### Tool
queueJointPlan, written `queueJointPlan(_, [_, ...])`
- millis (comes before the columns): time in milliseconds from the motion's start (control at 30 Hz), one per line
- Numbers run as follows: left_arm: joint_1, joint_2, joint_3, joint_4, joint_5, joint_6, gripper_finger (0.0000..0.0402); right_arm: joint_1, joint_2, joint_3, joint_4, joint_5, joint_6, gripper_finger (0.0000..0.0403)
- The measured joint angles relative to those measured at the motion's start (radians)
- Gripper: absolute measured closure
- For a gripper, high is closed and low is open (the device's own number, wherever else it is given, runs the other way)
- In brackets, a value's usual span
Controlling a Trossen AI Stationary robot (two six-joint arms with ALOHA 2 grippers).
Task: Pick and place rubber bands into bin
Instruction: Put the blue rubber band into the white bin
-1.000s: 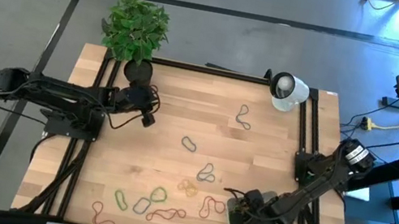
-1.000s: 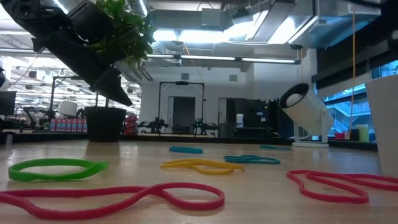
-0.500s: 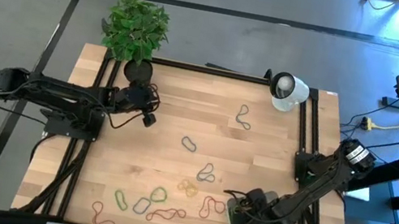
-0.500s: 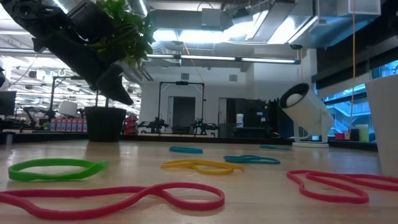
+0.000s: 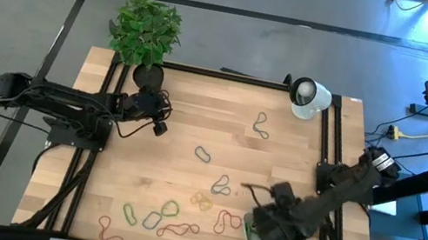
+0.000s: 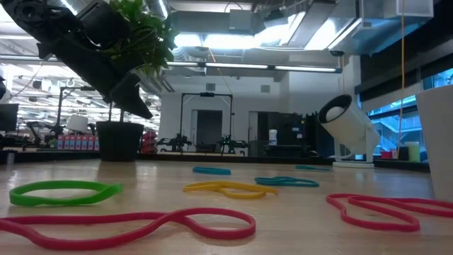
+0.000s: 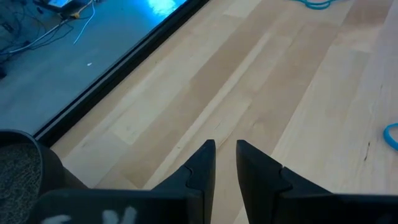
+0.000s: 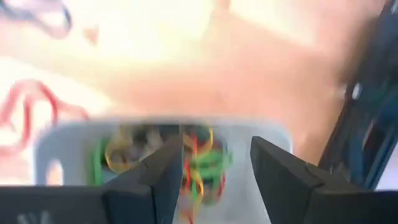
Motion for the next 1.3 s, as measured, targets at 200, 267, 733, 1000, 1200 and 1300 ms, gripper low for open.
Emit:
queueJointPlan(200, [0.000, 0.000, 0.000, 0.000, 0.058, 0.064, 0.0343, -0.192, 0.000, 0.007, 0.018, 0.172, -0.250, 0.0221])
queueJointPlan(267, [0.000, 0.000, 0.000, 0.000, 0.100, 0.081, 0.0343, -0.267, 0.000, 0.007, 0.069, 0.238, -0.365, 0.0221])
queueJointPlan(733, [0.000, 0.000, 0.000, -0.008, 0.131, 0.099, 0.0343, -0.643, 0.080, 0.006, 0.761, 0.195, -1.265, 0.0233])
queueJointPlan(1000, [0.000, 0.000, 0.000, -0.016, 0.131, 0.099, 0.0343, -0.661, 0.207, 0.006, 0.779, 0.039, -1.329, 0.0246])
queueJointPlan(1200, [0.000, 0.000, 0.000, -0.023, 0.131, 0.098, 0.0343, -0.628, 0.265, 0.006, 0.723, -0.008, -1.305, 0.0247])
queueJointPlan(1300, [0.000, 0.000, 0.000, -0.024, 0.131, 0.098, 0.0343, -0.627, 0.278, 0.006, 0.700, -0.006, -1.285, 0.0247])
